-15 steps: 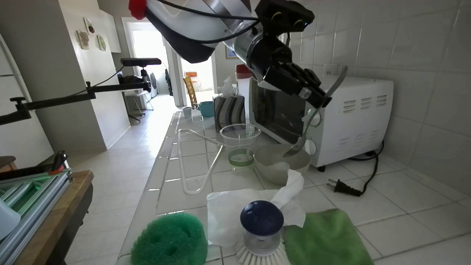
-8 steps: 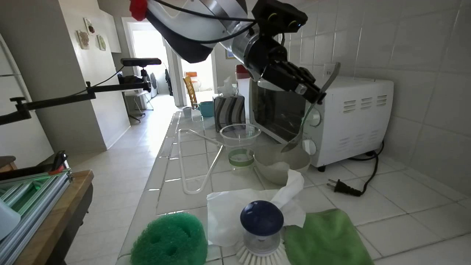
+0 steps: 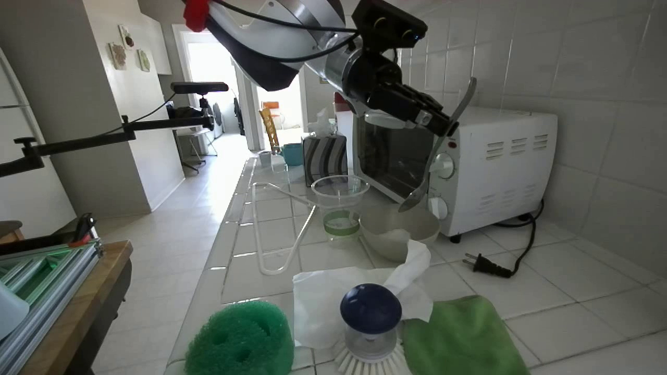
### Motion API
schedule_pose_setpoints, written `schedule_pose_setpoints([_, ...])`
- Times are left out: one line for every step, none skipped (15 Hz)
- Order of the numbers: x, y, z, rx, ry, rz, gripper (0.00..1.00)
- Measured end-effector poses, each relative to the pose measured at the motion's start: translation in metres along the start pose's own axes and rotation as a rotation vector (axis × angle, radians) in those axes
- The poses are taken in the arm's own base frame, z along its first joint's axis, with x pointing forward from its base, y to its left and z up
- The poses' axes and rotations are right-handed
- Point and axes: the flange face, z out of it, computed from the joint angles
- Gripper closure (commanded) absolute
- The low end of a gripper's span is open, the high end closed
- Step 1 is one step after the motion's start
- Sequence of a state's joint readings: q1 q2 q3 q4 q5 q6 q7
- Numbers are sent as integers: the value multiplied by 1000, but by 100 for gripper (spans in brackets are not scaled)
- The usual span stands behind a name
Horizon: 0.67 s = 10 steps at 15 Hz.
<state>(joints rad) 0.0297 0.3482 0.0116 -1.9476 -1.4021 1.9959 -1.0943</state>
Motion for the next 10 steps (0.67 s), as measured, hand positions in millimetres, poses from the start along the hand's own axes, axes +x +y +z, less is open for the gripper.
schedule_pose_setpoints([1,0,0,3,-8,-5,95])
schedule_pose_setpoints([1,0,0,4,-16,-10,95])
schedule_pose_setpoints([2,0,-1,5,-19,-13,95])
schedule_pose_setpoints([2,0,-1,7,-20,-14,95])
schedule_pose_setpoints([2,0,-1,7,-21,-14,95])
schedule_pose_setpoints([1,0,-2,7,-21,-12,95])
schedule_pose_setpoints([-1,-1,-2,7,-14,-4,95])
schedule_pose_setpoints([-6,-2,-3,5,0,11,95])
schedule_pose_setpoints([-15,-5,-5,4,14,32,95])
schedule_pose_setpoints([-24,-9,-6,3,26,56,95])
